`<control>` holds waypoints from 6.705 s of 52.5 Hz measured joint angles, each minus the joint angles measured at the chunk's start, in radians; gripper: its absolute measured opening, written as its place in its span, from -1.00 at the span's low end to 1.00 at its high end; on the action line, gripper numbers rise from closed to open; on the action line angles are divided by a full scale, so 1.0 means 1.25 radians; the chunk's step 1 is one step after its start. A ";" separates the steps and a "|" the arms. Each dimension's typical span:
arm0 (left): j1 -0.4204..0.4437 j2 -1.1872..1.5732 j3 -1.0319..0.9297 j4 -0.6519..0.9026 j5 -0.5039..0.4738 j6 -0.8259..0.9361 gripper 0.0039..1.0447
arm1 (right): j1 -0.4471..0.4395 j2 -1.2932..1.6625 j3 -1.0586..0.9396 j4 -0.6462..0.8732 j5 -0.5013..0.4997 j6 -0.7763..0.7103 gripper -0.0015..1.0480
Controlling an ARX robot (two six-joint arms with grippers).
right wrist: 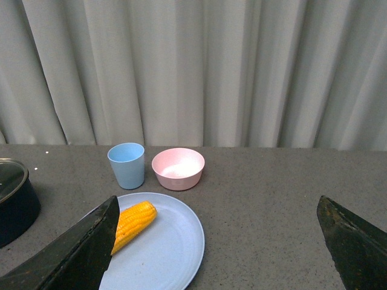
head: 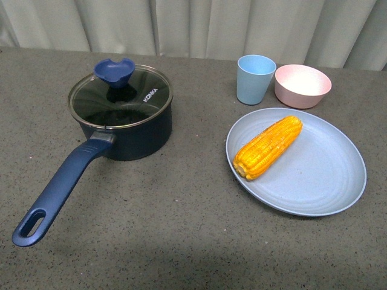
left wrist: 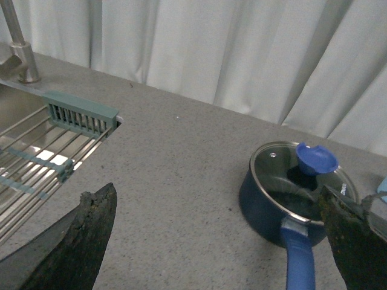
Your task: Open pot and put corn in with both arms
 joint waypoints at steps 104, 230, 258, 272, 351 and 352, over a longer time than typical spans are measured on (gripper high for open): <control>-0.100 1.369 0.634 0.571 0.186 0.025 0.19 | 0.000 0.000 0.000 0.000 0.000 0.000 0.82; 0.161 1.021 0.114 0.936 0.325 0.114 -0.85 | 0.000 0.002 0.000 0.000 -0.001 0.000 0.82; 0.071 0.542 -0.008 0.595 0.235 0.122 -0.93 | 0.000 0.000 0.000 0.000 0.000 0.000 0.82; 0.071 0.326 -0.020 0.413 0.233 0.122 -0.93 | 0.000 0.000 0.000 0.000 0.000 0.000 0.82; 0.070 -0.249 -0.021 -0.142 0.233 0.122 -0.20 | 0.000 0.000 0.000 0.000 0.000 0.000 0.82; 0.070 -0.249 -0.021 -0.142 0.233 0.122 -0.09 | 0.000 0.000 0.000 0.000 0.000 0.000 0.82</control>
